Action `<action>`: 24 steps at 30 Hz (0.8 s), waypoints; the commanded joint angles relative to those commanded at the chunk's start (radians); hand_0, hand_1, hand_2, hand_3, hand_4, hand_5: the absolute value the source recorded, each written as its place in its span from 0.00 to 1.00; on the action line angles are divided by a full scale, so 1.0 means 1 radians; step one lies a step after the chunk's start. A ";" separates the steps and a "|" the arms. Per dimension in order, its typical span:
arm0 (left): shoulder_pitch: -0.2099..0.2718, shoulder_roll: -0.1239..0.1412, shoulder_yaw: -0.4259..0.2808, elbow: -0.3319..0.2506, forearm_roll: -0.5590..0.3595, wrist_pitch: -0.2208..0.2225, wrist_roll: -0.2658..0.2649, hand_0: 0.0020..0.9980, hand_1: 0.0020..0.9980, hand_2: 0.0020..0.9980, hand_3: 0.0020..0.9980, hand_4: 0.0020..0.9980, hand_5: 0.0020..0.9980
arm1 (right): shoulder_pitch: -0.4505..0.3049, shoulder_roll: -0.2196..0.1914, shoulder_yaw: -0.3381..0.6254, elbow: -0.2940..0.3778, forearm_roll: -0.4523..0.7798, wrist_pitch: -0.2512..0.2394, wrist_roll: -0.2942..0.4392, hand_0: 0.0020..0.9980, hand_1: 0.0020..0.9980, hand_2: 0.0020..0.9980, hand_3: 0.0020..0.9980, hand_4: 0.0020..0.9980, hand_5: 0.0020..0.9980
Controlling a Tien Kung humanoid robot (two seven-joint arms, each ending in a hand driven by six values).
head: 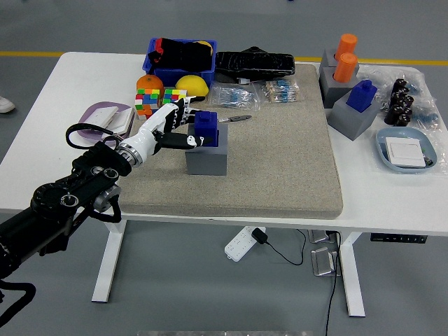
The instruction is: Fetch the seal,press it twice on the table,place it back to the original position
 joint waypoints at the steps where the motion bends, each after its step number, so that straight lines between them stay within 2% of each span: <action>1: -0.002 -0.002 -0.001 0.004 0.000 0.002 -0.001 0.83 0.75 0.70 0.89 0.88 0.00 | 0.000 0.000 -0.001 0.000 0.000 0.000 0.000 0.78 0.70 0.72 0.70 0.87 0.62; 2: -0.004 -0.004 0.000 0.009 -0.001 0.003 -0.001 0.83 0.75 0.70 0.89 0.88 0.00 | 0.000 0.000 0.000 0.000 0.000 0.000 0.000 0.78 0.70 0.72 0.70 0.87 0.62; 3: -0.005 -0.006 0.001 0.013 -0.001 0.004 -0.001 0.82 0.73 0.69 0.89 0.80 0.00 | 0.000 0.001 0.001 0.000 0.000 0.000 0.000 0.78 0.70 0.71 0.70 0.87 0.62; 8: -0.015 -0.011 0.009 0.026 0.001 0.011 -0.004 0.82 0.73 0.69 0.89 0.80 0.00 | 0.000 0.002 0.004 0.000 0.000 0.000 0.000 0.78 0.70 0.71 0.70 0.87 0.62; 9: -0.017 -0.013 0.010 0.028 0.002 0.012 -0.004 0.82 0.72 0.67 0.87 0.74 0.00 | 0.000 0.002 0.003 0.000 0.000 0.000 0.000 0.78 0.70 0.72 0.70 0.87 0.62; 14: -0.022 -0.017 0.019 0.033 0.003 0.013 -0.004 0.82 0.72 0.67 0.87 0.74 0.00 | 0.000 0.002 0.003 0.000 0.000 0.000 0.001 0.78 0.70 0.72 0.70 0.87 0.62; 15: -0.023 -0.018 0.020 0.033 0.005 0.013 -0.004 0.81 0.70 0.65 0.87 0.69 0.00 | 0.000 0.002 0.003 0.000 0.000 0.000 0.000 0.78 0.70 0.72 0.70 0.87 0.62; 20: -0.023 -0.020 0.021 0.036 0.011 0.013 -0.004 0.81 0.70 0.65 0.87 0.69 0.00 | 0.000 0.003 0.003 0.000 0.001 0.000 0.001 0.78 0.70 0.72 0.70 0.87 0.62; 21: -0.023 -0.020 0.021 0.036 0.011 0.013 -0.005 0.81 0.59 0.54 0.84 0.55 0.00 | -0.001 0.003 0.004 0.000 0.000 0.000 0.001 0.78 0.70 0.72 0.70 0.87 0.62; 24: -0.022 -0.021 0.020 0.037 0.011 0.017 -0.009 0.81 0.59 0.54 0.84 0.55 0.00 | -0.001 0.003 0.004 -0.001 0.000 -0.001 0.001 0.78 0.70 0.72 0.70 0.87 0.62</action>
